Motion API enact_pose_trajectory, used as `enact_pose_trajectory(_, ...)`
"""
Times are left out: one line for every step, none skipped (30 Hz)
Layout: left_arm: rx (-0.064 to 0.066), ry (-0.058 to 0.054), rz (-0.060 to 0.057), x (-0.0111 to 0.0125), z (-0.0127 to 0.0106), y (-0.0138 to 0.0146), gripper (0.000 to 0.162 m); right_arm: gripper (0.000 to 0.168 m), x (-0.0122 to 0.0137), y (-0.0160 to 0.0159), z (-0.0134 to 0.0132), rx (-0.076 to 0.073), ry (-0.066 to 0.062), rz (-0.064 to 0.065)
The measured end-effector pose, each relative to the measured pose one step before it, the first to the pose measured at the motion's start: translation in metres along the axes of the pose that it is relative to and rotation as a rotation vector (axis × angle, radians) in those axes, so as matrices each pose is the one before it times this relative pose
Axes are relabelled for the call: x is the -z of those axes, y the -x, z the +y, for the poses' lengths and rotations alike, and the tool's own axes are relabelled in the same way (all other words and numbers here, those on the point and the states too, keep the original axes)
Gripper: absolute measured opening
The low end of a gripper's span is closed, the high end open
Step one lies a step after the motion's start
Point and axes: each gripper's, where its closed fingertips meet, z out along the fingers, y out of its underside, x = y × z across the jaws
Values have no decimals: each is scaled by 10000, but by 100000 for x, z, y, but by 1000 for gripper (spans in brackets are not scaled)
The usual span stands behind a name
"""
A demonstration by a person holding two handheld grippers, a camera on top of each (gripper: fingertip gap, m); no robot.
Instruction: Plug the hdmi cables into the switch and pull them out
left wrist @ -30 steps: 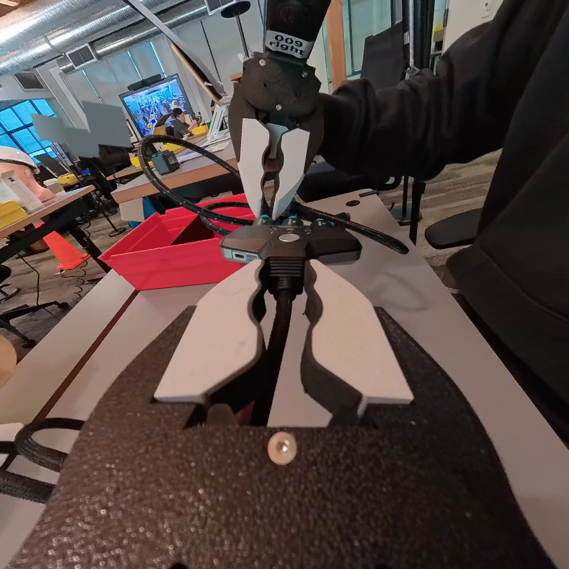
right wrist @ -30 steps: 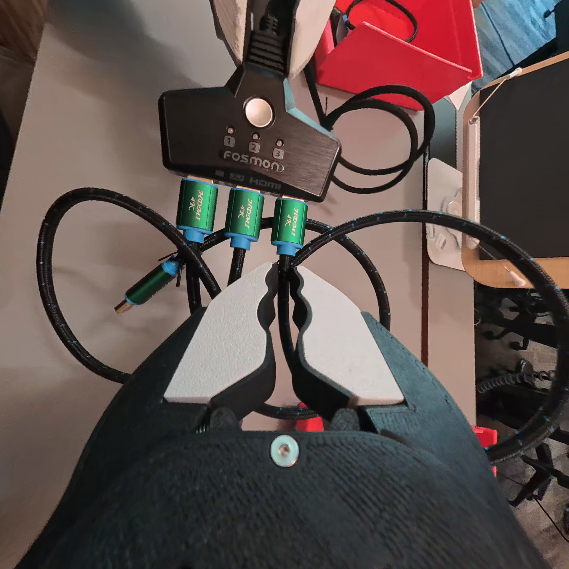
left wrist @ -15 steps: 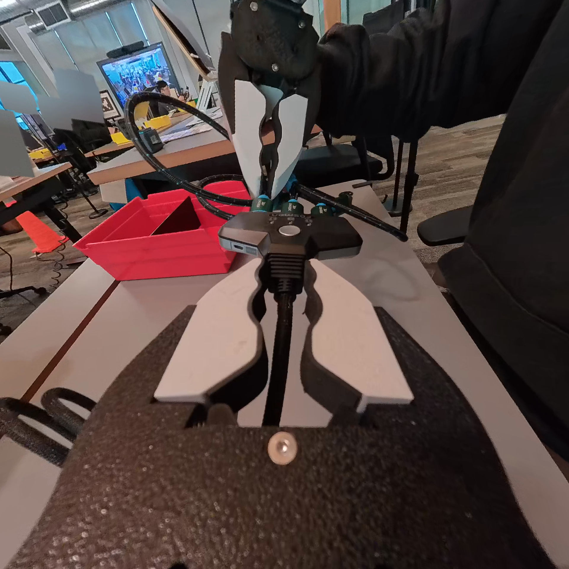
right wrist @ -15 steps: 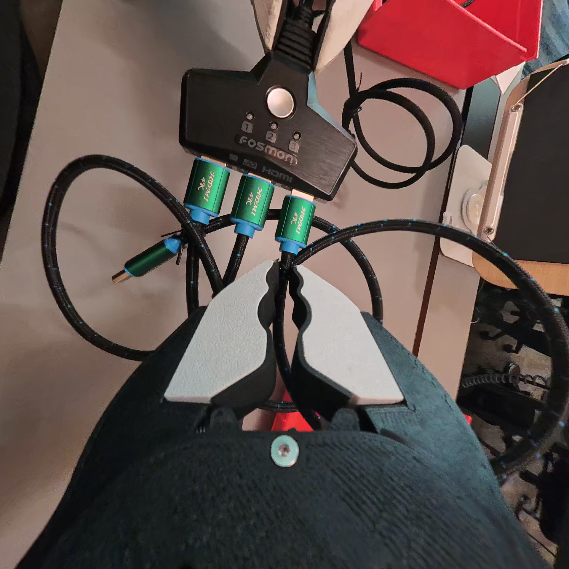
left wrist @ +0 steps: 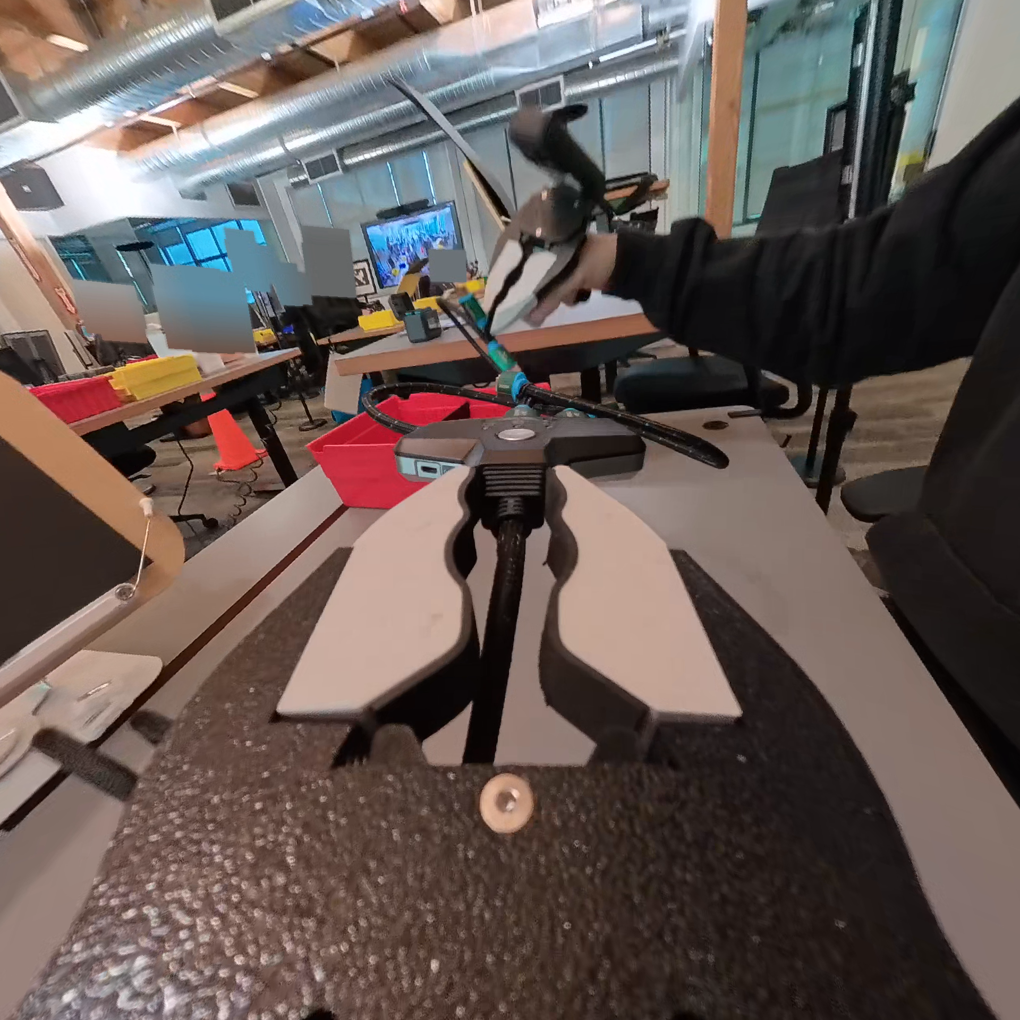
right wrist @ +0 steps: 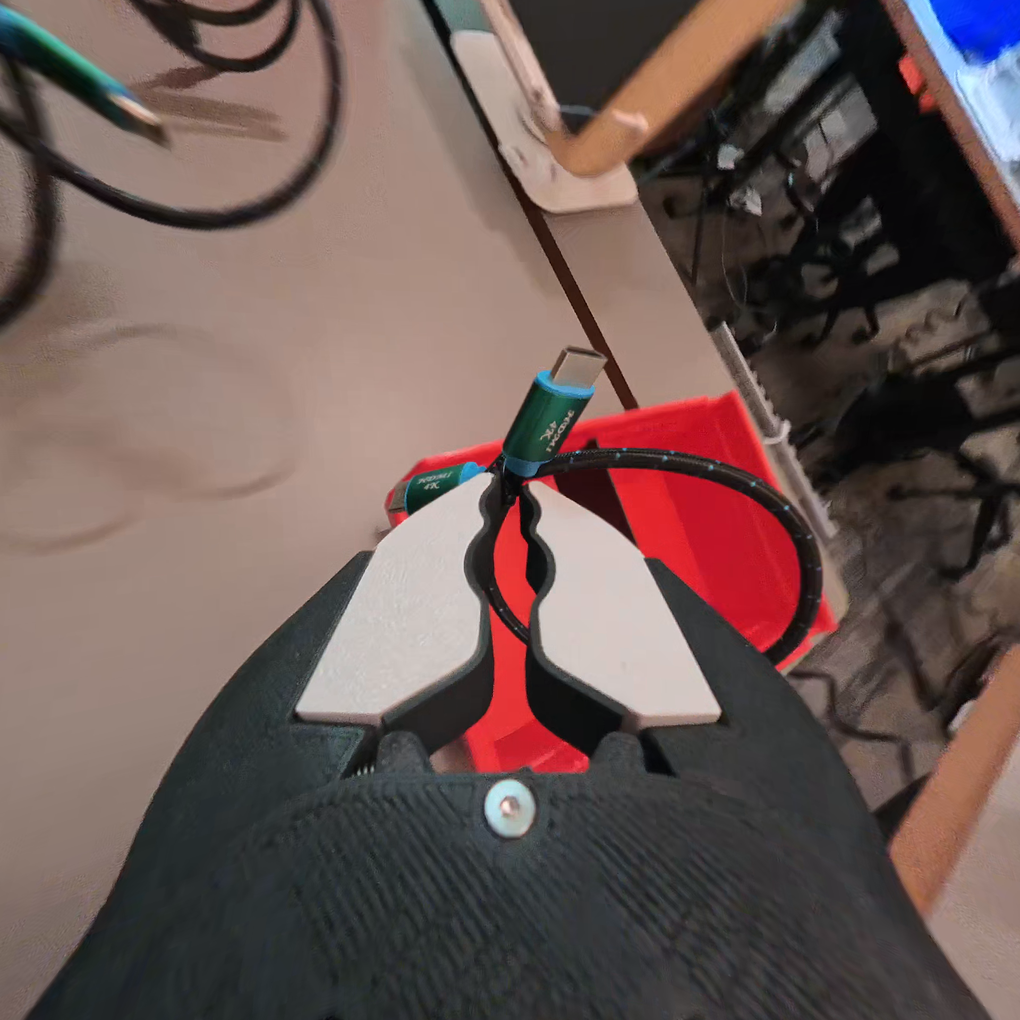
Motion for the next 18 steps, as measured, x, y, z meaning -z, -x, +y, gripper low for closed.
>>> enact_pose_trajectory(63, -122, -69, 26, 121, 47, 21, 6, -857, -533, 1412, -764, 116, 81)
enact_pose_trajectory(85, -81, -63, -33, 138, 22, 21, 7, -909, -532, 1410, -704, 218, 148)
enact_pose_trajectory(57, -25, -39, -87, 163, -5, 21, 7, -909, -729, 1356, -635, 250, 389)
enact_pose_trajectory(22, 19, -4, -115, 200, -59, 21, 7, -961, -672, 1280, -755, 315, 362)
enact_pose_trajectory(35, 34, 13, -155, 175, -68, 21, 7, -1055, -484, 1040, -672, 244, 197)
enact_pose_trajectory(35, 60, 21, -165, 173, -52, 21, 7, -1081, -477, 718, -497, 56, 192)
enact_pose_trajectory(17, 73, 18, -171, 170, -29, 21, 7, -1036, -37, 310, -492, -152, -91)
enact_pose_trajectory(6, 68, 14, -156, 107, -41, 21, 8, -973, 220, 357, -567, 9, -238)
enact_pose_trajectory(2, 69, 21, -123, 74, -57, 21, 8, -986, 52, 676, -427, 306, -106)
enact_pose_trajectory(23, 49, 33, -84, 56, -77, 21, 8, -1056, 2, 776, -126, 412, -65)
enact_pose_trajectory(38, 21, 26, -79, 40, -64, 21, 10, -1001, 132, 453, 96, 187, -95)
enact_pose_trajectory(38, -12, -5, -55, 3, -42, 21, 19, -746, 245, 144, 29, -38, -75)
enact_pose_trajectory(12, -19, -22, -29, 19, -34, 21, 30, -353, 176, 36, -66, -2, -12)
enact_pose_trajectory(-3, -25, -29, 17, 19, -18, 21, 37, 119, 117, -259, 21, -111, 78)
enact_pose_trajectory(10, -21, -19, 51, 24, -31, 21, 48, 606, 33, -697, 54, -311, 217)
enact_pose_trajectory(0, -25, 2, 65, 10, -39, 21, 57, 1055, 324, -1067, 53, -453, 144)
enact_pose_trajectory(-31, -38, 3, 75, 0, -31, 21, 62, 1408, 992, -1575, 85, -671, -129)
enact_pose_trajectory(-34, -43, 5, 35, -15, -30, 21, 66, 1551, 1804, -2186, 182, -964, -437)
